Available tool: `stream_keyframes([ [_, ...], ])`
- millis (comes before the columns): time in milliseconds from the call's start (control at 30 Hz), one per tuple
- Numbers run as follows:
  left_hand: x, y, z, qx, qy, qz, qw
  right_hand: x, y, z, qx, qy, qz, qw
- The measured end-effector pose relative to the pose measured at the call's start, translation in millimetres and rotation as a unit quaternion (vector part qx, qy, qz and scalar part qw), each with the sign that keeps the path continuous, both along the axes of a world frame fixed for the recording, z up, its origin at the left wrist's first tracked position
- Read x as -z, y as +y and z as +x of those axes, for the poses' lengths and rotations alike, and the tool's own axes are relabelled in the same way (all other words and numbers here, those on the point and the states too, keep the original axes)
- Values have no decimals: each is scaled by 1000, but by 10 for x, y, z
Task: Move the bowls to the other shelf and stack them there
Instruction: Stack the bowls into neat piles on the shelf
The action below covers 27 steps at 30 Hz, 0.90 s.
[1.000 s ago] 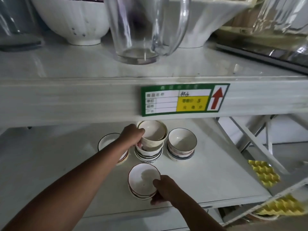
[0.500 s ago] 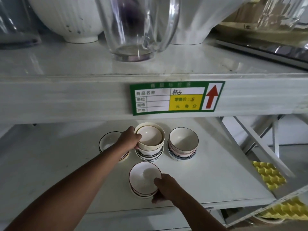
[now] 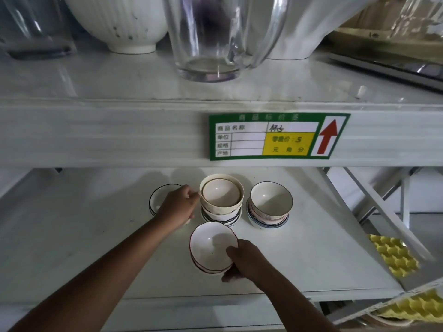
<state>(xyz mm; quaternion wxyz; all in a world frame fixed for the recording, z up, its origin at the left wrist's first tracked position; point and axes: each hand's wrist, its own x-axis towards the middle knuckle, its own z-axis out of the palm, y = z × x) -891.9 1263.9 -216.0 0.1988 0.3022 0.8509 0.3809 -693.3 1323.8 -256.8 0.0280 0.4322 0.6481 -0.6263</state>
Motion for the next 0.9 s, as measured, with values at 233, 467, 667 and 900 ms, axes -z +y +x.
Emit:
stream_keyframes([
  [233, -83, -829, -40, 44, -132, -30, 990, -384, 24, -210, -36, 13, -21, 999],
  [467, -107, -1040, 142, 41, -457, 100, 883, -667, -86, -487, -45, 58, -17, 997],
  [667, -192, -935, 171, -50, -462, 209, 861, -943, -111, -649, -54, 34, 19, 998],
  [900, -301, -925, 116, -37, -430, 241, 869, -1179, -45, -773, -91, 4, 113, 989],
])
